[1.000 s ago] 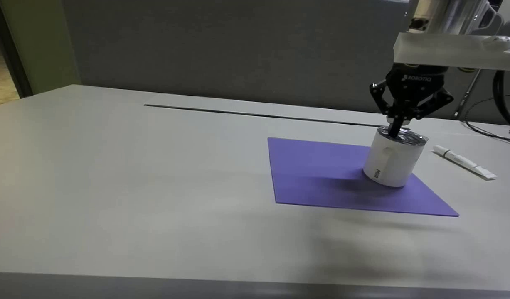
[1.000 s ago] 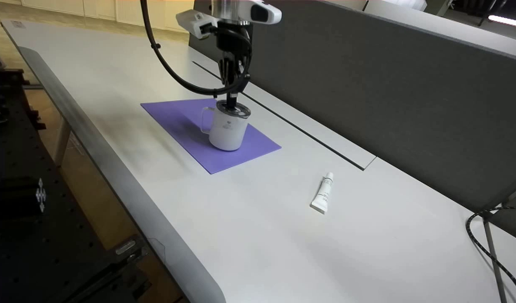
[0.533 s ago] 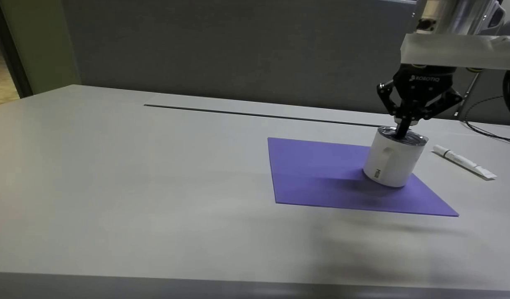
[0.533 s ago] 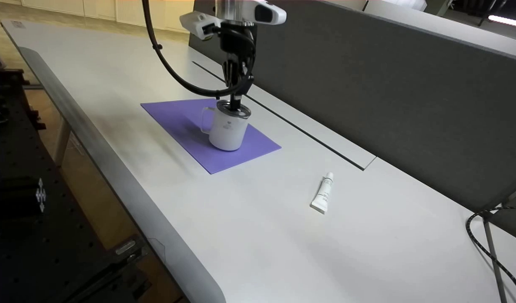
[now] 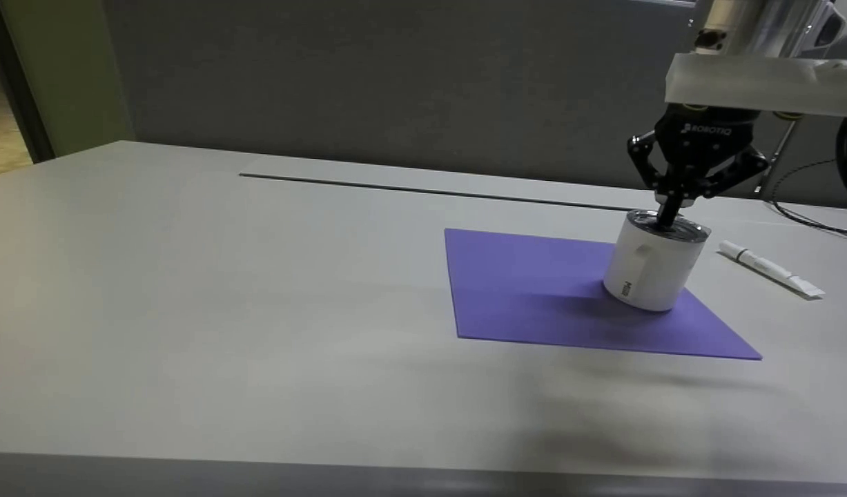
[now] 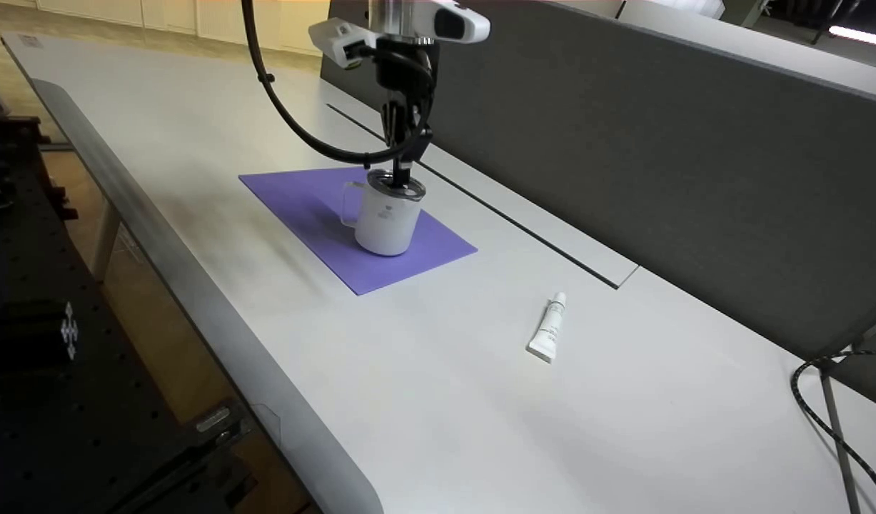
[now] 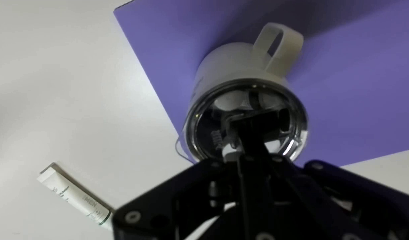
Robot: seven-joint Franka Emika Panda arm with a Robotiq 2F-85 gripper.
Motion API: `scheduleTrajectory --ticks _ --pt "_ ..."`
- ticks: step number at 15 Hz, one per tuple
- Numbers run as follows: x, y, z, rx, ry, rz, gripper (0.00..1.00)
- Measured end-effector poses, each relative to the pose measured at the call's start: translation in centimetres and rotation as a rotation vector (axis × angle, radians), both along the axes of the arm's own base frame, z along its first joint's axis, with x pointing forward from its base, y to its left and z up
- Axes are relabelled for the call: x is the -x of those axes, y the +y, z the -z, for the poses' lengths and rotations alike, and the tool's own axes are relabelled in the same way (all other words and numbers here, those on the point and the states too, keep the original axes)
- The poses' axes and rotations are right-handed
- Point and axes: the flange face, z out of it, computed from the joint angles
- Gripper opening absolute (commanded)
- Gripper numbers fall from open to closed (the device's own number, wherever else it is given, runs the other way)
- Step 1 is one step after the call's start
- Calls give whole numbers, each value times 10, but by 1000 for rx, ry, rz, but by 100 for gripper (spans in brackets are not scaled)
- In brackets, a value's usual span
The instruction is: Open the nozzle of the thermocup
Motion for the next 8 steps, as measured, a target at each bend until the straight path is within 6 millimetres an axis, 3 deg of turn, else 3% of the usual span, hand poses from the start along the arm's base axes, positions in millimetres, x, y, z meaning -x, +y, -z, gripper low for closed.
scheduleTrajectory --ticks 3,8 --pt "-7 8 -10 -35 -32 4 0" --pt "-20 21 -76 -45 -47 -57 0"
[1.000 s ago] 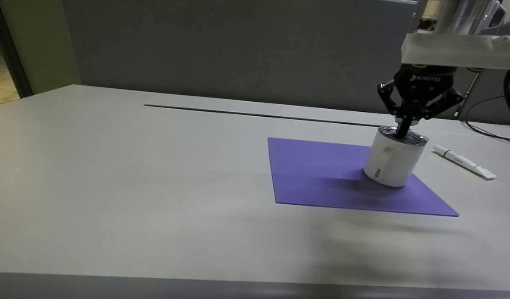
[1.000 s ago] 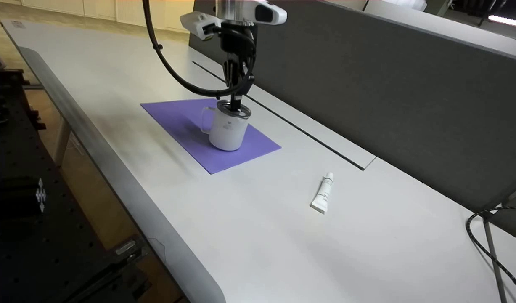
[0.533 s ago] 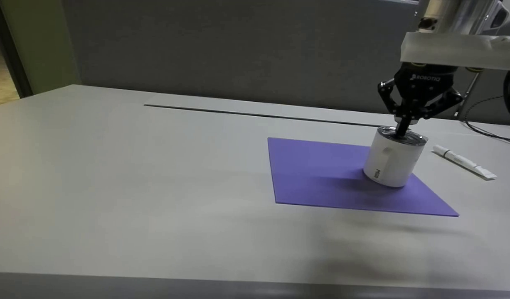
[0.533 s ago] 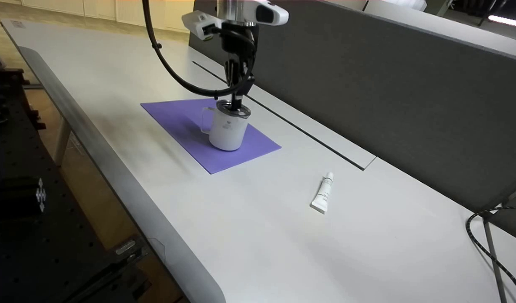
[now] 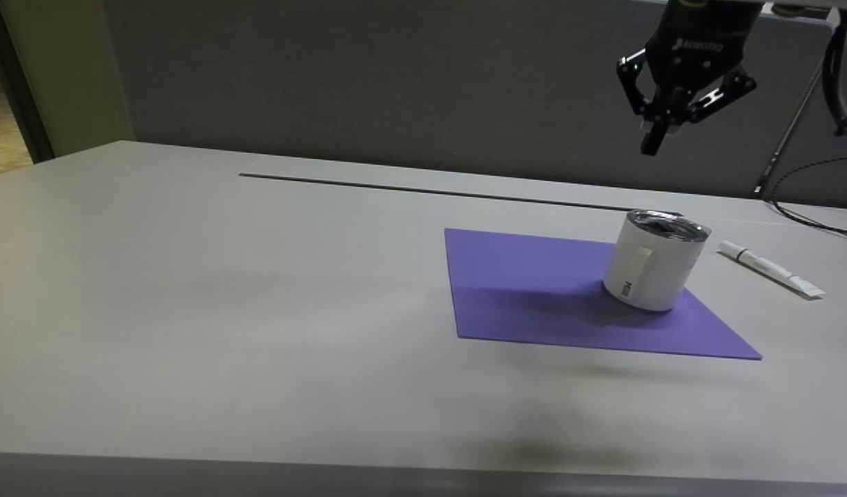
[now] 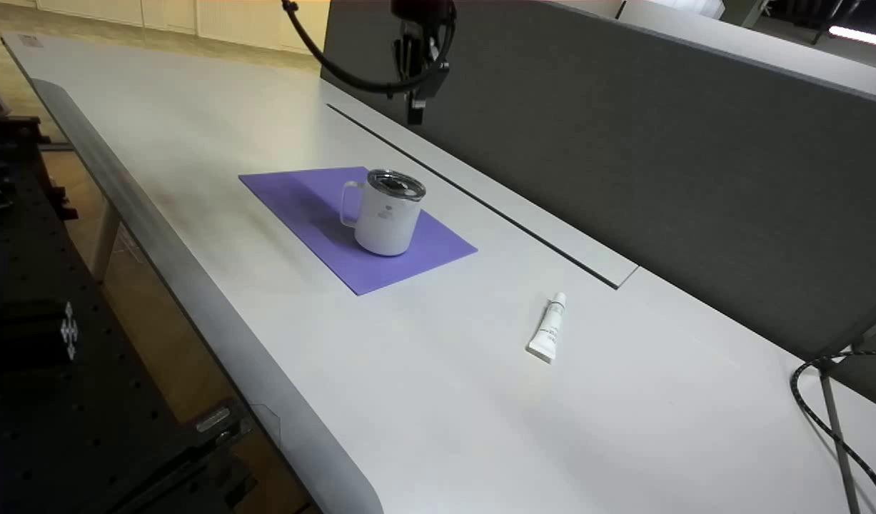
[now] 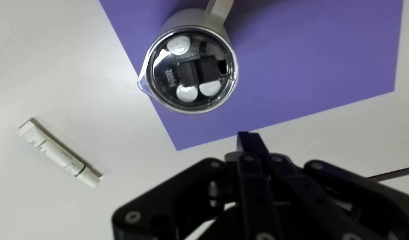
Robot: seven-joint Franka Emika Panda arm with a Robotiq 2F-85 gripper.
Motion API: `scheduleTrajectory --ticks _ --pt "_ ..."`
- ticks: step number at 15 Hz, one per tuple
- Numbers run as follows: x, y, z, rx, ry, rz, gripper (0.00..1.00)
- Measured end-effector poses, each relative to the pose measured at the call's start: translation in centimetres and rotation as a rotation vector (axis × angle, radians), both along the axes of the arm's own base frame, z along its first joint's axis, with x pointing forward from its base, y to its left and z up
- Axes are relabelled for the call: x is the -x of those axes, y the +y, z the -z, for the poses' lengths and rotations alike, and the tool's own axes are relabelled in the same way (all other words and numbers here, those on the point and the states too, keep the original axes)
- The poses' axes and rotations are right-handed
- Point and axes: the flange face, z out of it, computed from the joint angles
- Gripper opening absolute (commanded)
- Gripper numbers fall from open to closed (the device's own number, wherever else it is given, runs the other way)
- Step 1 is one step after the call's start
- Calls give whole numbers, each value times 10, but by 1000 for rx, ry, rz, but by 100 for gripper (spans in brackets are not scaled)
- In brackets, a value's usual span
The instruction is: Open the nozzle of the thermocup
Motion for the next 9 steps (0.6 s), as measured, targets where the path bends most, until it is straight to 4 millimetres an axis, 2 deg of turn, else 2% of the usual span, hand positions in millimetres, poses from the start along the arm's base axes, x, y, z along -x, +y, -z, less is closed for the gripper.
scheduleTrajectory --ticks 2,3,4,7,9 --pt "0 3 -26 -2 2 -22 0" --pt "1 5 -37 -1 12 -39 25" --pt "2 7 -47 2 32 -59 26" --pt "9 12 -66 12 104 -99 46" --pt "11 15 -71 20 134 -113 60"
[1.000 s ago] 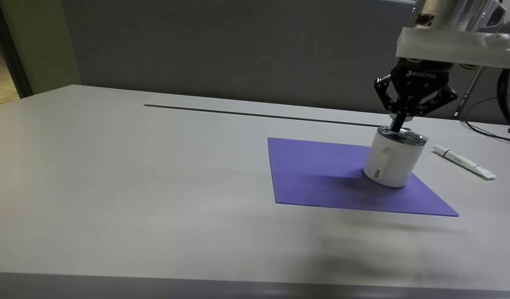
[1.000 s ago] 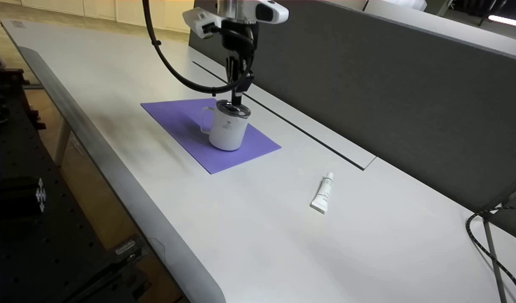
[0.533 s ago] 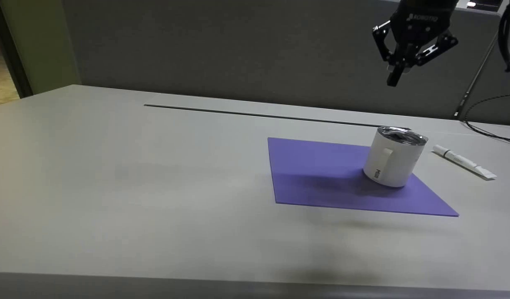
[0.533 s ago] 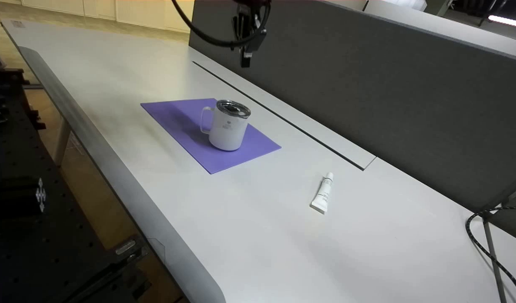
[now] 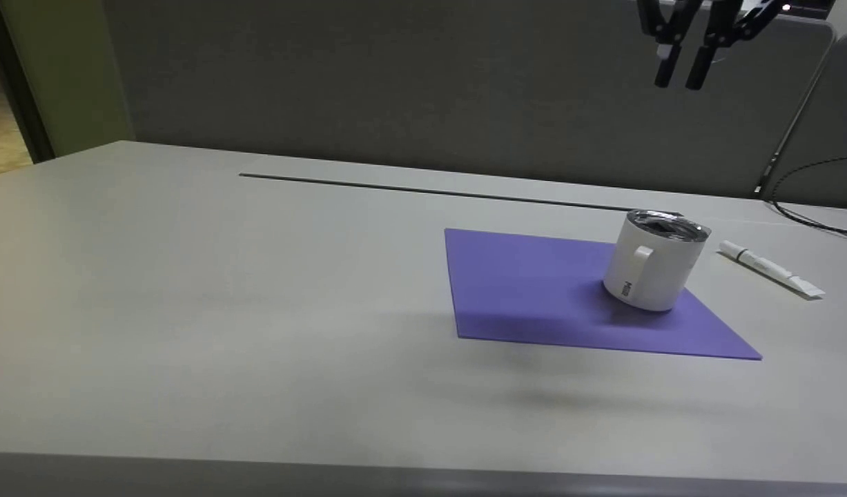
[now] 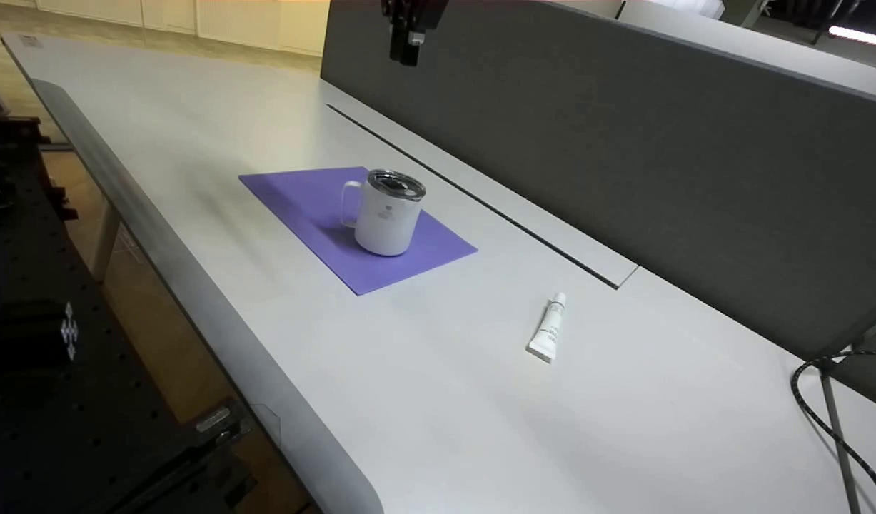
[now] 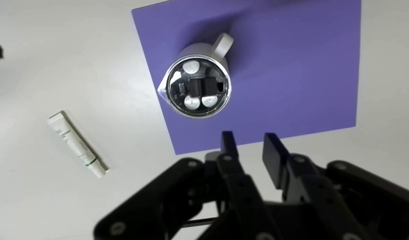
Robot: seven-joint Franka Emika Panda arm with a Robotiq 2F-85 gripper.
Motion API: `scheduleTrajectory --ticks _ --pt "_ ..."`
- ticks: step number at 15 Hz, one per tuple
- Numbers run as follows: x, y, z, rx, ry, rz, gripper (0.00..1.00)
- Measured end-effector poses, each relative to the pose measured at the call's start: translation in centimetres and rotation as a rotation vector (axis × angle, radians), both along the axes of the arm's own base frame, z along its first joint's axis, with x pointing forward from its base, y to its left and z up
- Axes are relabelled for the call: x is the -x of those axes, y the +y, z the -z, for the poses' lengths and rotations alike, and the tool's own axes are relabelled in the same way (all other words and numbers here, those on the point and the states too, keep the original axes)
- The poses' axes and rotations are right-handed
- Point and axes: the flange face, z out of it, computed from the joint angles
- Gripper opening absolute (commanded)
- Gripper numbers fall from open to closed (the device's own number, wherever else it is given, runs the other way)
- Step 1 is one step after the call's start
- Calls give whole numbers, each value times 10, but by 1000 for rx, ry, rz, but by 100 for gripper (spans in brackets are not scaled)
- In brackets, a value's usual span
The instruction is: Open the nozzle of the thermocup
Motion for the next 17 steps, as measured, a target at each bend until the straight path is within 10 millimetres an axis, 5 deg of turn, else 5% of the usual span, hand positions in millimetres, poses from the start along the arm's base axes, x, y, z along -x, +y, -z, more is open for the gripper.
scheduleTrajectory --ticks 6,17 --pt "2 -1 0 15 29 -21 98" --pt "3 -12 2 51 35 -43 100"
